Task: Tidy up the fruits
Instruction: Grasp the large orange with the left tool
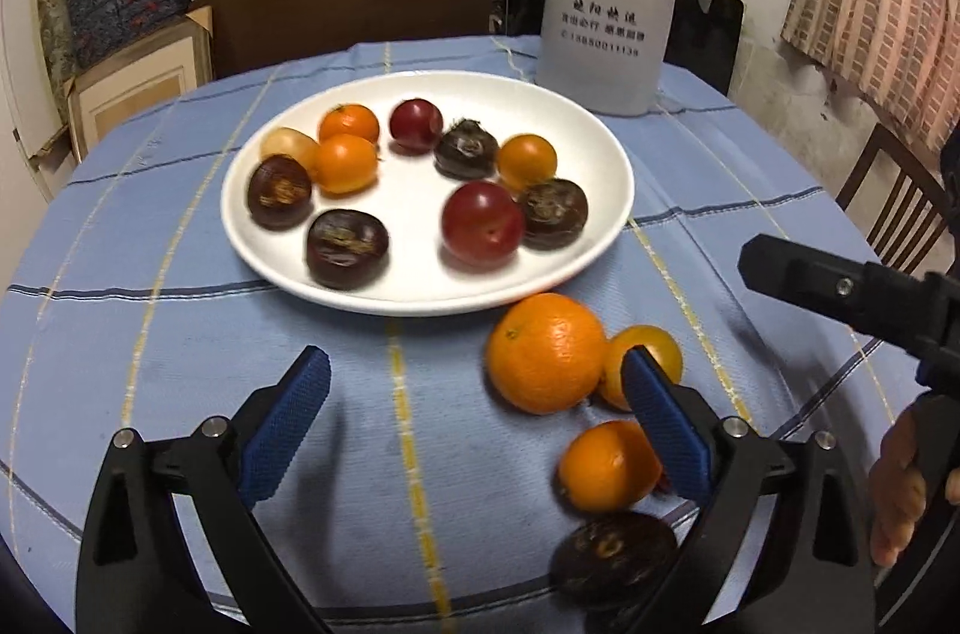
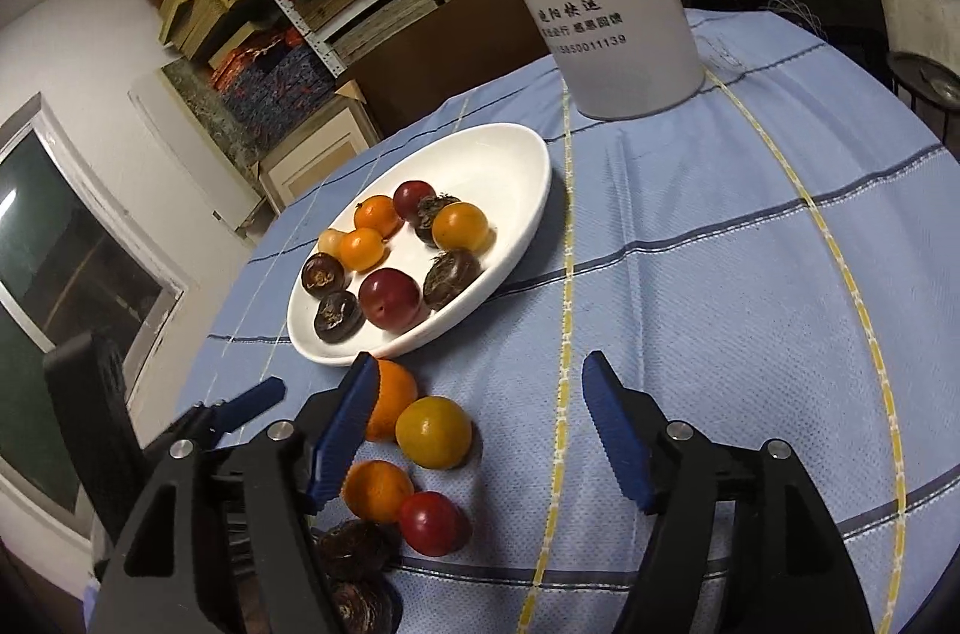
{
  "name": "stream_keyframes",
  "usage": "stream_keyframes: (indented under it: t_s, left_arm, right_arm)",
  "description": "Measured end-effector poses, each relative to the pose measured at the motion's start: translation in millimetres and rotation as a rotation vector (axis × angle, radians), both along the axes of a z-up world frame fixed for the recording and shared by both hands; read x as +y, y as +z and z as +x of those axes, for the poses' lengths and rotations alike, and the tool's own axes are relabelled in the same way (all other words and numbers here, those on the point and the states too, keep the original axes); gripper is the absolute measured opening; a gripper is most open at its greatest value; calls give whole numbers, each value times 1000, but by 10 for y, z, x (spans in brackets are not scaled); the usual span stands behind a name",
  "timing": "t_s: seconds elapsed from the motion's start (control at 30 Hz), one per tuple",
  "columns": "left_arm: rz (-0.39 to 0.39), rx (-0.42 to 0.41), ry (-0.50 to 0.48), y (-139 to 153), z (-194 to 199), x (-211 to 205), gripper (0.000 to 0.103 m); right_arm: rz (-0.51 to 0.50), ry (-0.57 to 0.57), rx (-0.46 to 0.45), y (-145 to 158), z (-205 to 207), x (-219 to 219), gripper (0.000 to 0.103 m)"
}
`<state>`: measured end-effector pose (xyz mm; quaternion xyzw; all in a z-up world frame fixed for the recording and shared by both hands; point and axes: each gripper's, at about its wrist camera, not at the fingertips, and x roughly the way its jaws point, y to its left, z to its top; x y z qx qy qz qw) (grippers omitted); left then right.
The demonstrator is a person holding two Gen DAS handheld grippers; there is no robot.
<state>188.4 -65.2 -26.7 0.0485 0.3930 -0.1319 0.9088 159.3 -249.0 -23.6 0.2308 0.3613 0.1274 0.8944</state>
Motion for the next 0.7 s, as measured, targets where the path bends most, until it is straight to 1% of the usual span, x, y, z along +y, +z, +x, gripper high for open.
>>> stream_keyframes:
  t_s: [0.03,0.07,0.17,0.2,0.27,0.3,0.33,0.37,0.47,0.5,0.53,0.6,0.67,0.7]
  left_arm:
    - [15,-2,15,-18,26,-14,95]
    - [25,-3,26,-29,51,-12,98]
    - [-44,38,25,-65,104,124,99]
    - [-52,41,32,-63,97,182,99]
    - [-35,18,60,-44,38,324,99]
    - [-7,1,101,-30,9,431,99]
    - [17,7,154,-42,5,551,99]
    - [-6,31,181,-71,2,686,98]
    - [-160,97,182,-126,-31,919,98]
    - [-170,92,176,-118,-46,913,98]
    - [-160,73,164,-92,-69,876,98]
    - [-117,15,116,-23,-134,719,98]
    - [-69,-16,70,-13,-176,550,98]
    - [-54,-17,57,-22,-176,495,98]
  right_arm:
    - [3,1,3,-5,4,-3,71]
    - [4,3,4,-3,7,3,71]
    - [4,4,4,-1,1,12,72]
    - [3,7,5,-3,2,13,72]
    - [0,12,8,-9,3,28,72]
    - [-3,18,10,-15,4,41,72]
    - [-7,26,13,-22,4,58,72]
    - [-9,34,16,-26,7,76,72]
    - [-27,67,18,-37,3,160,72]
    - [-41,76,12,-34,-4,195,72]
    - [-51,82,7,-31,-13,220,72]
    - [-71,94,-1,-35,-30,263,72]
    - [-74,99,2,-50,-29,280,72]
    - [-76,100,5,-59,-25,285,72]
